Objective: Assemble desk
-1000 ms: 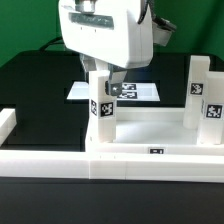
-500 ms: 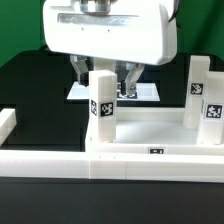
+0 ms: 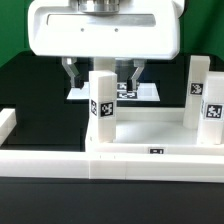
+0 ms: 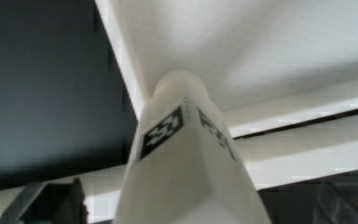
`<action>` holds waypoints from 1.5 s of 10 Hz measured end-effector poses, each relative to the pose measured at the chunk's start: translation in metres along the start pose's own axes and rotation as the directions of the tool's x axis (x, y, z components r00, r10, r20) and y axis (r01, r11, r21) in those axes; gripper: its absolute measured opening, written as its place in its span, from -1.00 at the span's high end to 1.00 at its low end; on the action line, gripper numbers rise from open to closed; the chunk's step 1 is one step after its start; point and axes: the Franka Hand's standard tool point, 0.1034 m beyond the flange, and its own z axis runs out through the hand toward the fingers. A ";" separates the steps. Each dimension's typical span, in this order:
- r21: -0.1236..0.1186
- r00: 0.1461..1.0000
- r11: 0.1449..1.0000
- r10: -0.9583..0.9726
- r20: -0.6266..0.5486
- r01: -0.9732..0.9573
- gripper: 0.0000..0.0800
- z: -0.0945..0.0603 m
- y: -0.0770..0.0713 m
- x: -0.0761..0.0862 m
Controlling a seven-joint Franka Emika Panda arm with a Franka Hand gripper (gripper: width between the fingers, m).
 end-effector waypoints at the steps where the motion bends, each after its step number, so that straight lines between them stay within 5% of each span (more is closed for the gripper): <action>1: 0.000 0.999 0.999 -0.043 0.000 0.043 -0.62 0.000 0.000 0.000; 5: -0.008 0.952 0.952 -0.307 0.004 0.307 -0.62 0.000 0.002 0.000; 7: -0.013 0.916 0.916 -0.402 0.008 0.402 0.01 0.000 0.004 0.000; 8: -0.013 0.921 0.921 -0.390 0.008 0.390 0.01 0.000 0.004 0.000; 9: -0.013 0.921 0.921 -0.389 0.008 0.390 0.28 0.000 0.004 0.000; 13: -0.010 0.940 0.940 -0.342 0.007 0.342 0.28 0.000 0.004 0.000; 15: -0.002 0.989 0.989 -0.145 -0.003 0.145 0.28 0.000 0.005 0.000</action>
Offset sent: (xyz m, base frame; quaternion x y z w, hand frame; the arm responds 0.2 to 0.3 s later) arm -0.0006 0.0015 -0.0003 0.0018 0.0006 -0.1843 0.9829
